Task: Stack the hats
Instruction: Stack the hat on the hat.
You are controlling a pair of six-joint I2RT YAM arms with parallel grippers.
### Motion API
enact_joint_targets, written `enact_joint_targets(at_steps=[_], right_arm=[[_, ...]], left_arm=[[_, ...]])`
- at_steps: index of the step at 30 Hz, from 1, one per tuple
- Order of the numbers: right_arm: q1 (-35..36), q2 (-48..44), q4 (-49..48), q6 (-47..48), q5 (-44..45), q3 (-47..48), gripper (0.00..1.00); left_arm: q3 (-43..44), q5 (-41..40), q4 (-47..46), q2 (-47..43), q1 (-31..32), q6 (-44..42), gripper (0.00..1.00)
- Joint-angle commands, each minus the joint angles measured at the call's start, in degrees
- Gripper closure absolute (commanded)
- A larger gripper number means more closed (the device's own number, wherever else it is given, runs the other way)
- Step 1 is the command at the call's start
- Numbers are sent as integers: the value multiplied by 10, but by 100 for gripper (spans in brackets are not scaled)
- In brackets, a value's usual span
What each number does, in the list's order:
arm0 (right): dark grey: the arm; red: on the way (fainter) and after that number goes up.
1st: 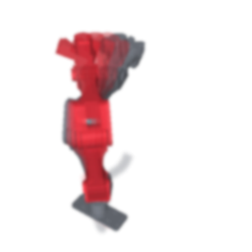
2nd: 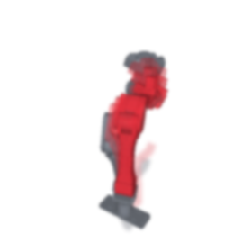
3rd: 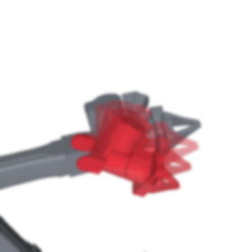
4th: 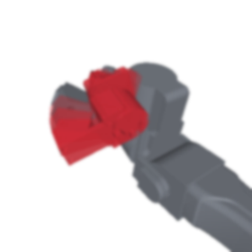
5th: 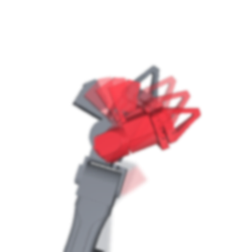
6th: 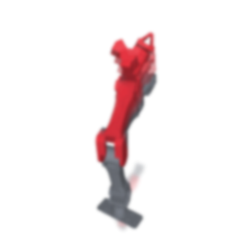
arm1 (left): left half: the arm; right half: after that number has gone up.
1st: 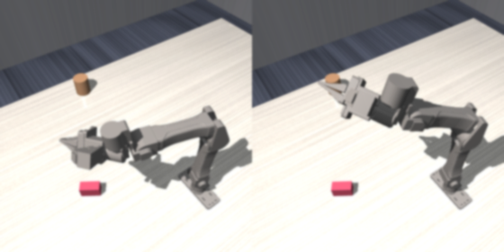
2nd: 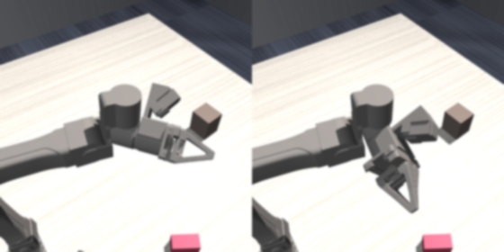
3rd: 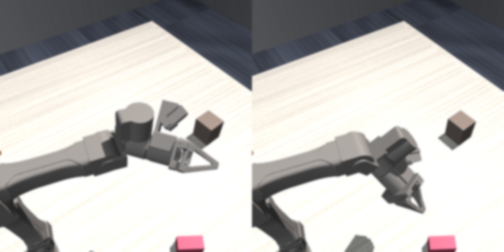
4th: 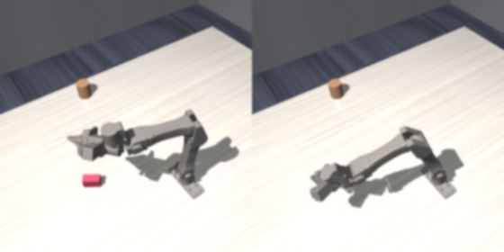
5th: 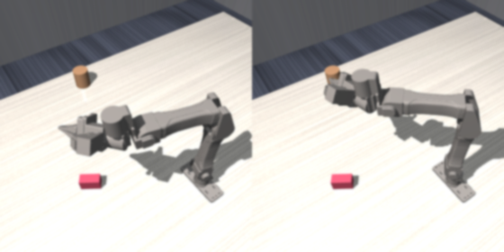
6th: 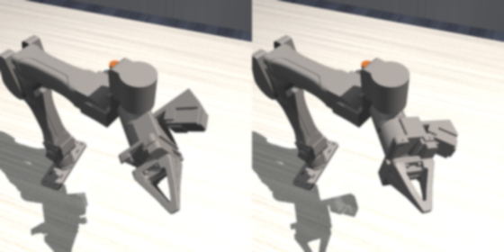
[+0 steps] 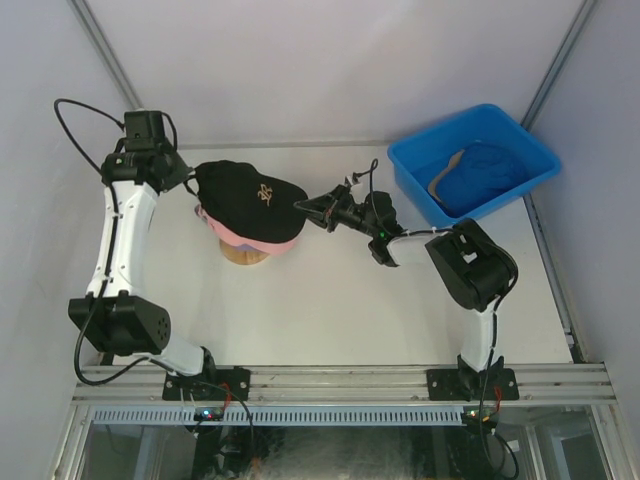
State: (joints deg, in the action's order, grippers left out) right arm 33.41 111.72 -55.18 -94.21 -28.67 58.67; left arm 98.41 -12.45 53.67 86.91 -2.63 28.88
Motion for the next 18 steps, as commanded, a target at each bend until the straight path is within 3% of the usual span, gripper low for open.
enact_joint_targets(at_steps=[1, 5, 18], right_arm=[[-9, 39, -74, -8, 53, -29, 98], [-13, 74, -106, -17, 62, -31, 97], [-7, 134, -81, -7, 63, -31, 97]], left_arm=[[35, -42, -42, 2, -12, -19, 100], [28, -34, -47, 14, -12, -24, 100], [-15, -43, -41, 33, -11, -36, 100]])
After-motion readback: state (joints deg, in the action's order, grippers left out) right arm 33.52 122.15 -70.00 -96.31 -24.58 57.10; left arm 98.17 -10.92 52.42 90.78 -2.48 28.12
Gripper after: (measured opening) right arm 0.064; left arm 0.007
